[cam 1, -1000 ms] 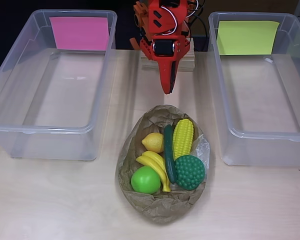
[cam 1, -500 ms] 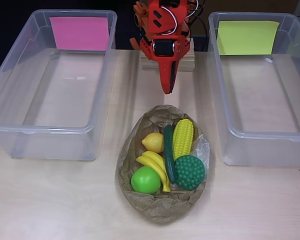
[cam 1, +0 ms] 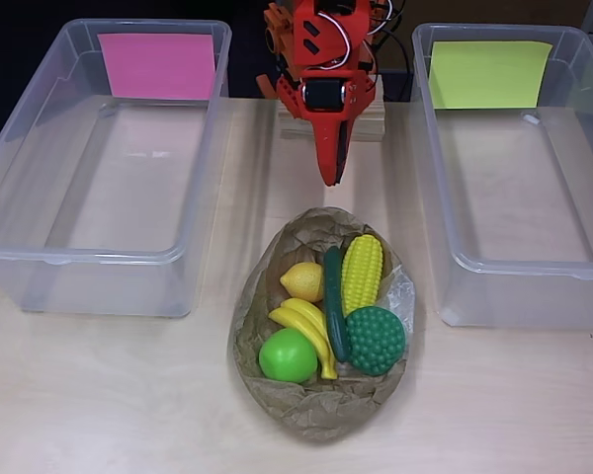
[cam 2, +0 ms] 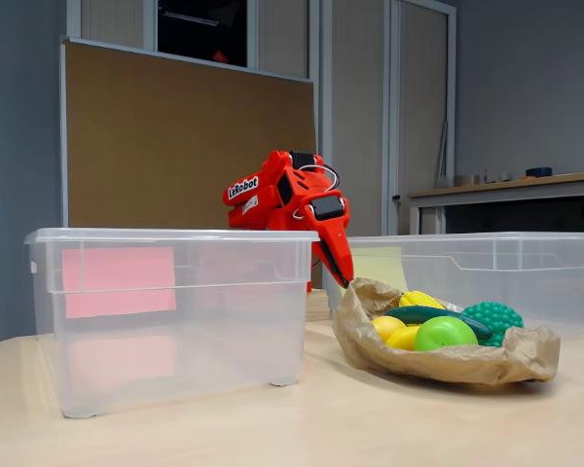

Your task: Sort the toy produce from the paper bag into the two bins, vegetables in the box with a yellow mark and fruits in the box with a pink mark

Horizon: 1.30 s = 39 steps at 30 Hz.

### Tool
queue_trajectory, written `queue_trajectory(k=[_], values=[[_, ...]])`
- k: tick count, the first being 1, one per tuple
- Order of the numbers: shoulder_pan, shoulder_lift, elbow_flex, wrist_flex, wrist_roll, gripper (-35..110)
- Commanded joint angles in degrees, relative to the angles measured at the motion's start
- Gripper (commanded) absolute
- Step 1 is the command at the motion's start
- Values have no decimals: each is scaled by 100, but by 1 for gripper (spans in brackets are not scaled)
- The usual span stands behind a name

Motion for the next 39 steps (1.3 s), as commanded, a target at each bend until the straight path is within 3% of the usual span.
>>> queue_trajectory(k=[1,19,27,31,33,39], values=[[-44,62,-18,88,0,0],[62,88,-18,97,-202,0],[123,-132,-1327,299,-1178,0],[105,-1573,-2549,-35,-1037,0],[141,-2733,-3357,-167,-1336,0],[-193,-6179,-5722,-510,-861,0]])
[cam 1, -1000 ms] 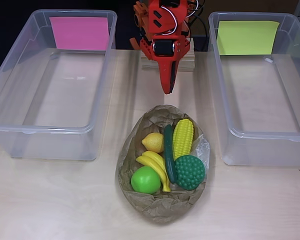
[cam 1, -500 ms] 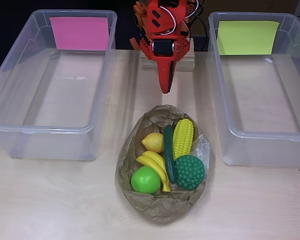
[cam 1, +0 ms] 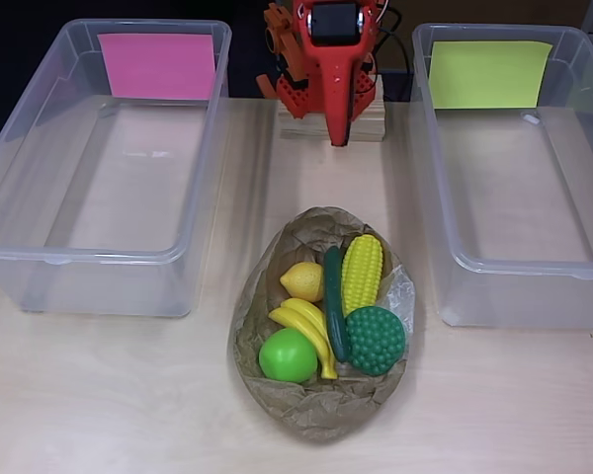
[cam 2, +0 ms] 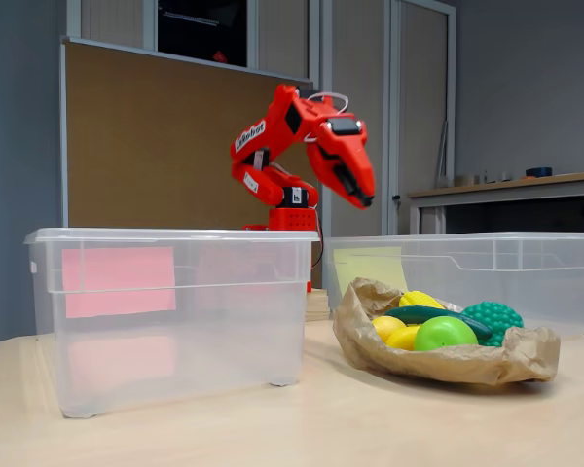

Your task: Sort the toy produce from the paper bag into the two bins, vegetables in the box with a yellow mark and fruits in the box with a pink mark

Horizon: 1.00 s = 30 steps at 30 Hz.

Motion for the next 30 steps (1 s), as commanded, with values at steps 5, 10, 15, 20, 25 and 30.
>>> queue_trajectory(k=[5,10,15,20,25,30], values=[[-510,-3788,-2751,-220,202,0],[-677,-5115,-3445,-536,729,22],[-905,-6117,-3973,-721,1468,34],[-1072,-6697,-4447,-571,2250,37],[-1125,-7014,-4597,-510,2575,37],[-1081,-7225,-4535,-589,2602,36]])
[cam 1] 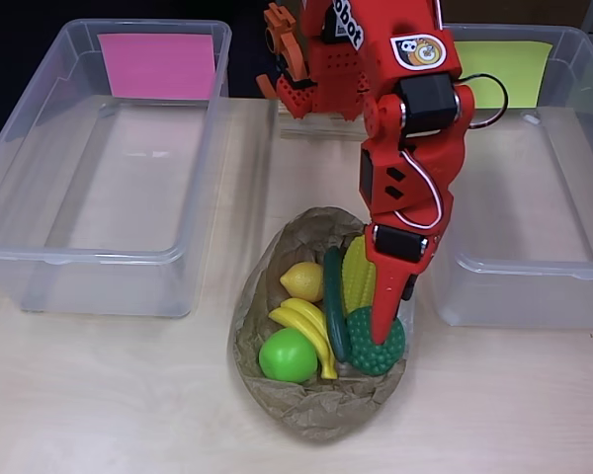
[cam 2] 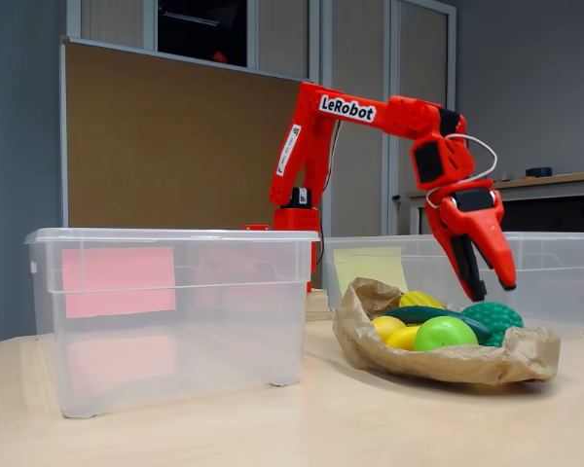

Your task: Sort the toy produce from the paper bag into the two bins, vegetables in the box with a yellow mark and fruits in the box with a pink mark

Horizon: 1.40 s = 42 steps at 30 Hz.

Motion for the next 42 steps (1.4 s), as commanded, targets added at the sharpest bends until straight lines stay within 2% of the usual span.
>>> queue_trajectory(k=[1,16,21,26,42], values=[[18,35,-105,18,53,36],[325,-457,-527,-88,-483,25],[422,-615,-791,-9,-527,12],[448,-747,-1072,149,-686,5],[404,483,-2347,2312,-1195,2]])
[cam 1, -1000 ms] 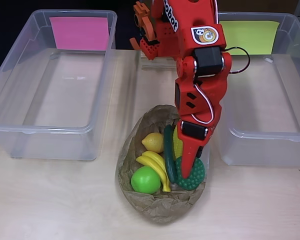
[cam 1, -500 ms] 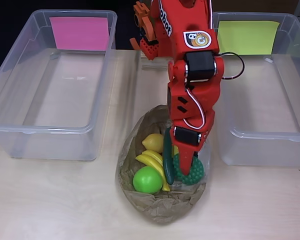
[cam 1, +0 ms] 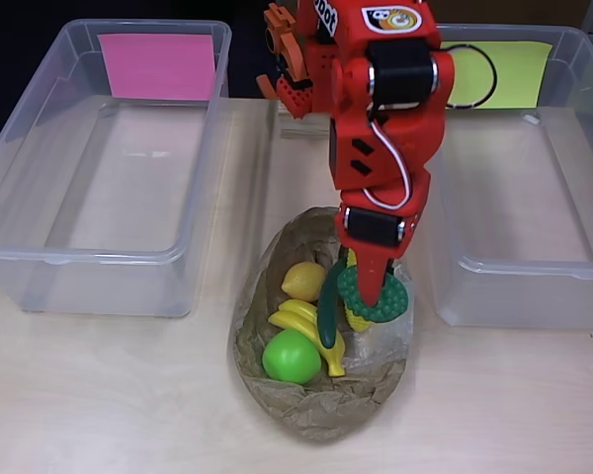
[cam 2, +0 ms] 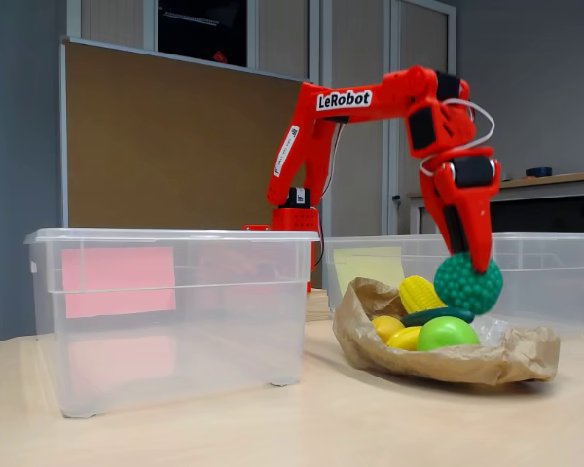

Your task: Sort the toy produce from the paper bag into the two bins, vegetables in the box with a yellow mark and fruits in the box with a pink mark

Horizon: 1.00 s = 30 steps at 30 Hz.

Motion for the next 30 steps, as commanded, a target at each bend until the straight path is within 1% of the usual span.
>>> queue_trajectory(k=[1,4,7,12,17,20,25,28,30], values=[[-185,729,-404,510,-114,2],[-439,1107,-659,976,44,2],[-896,1564,-905,1406,483,2],[-2021,2566,-554,1538,1784,2],[-3604,3041,185,1529,3568,3],[-4447,3103,923,1266,4667,3],[-5660,3252,2812,229,6970,3],[-6196,3032,3612,-439,7875,2],[-6460,2769,3797,-624,8271,1]])
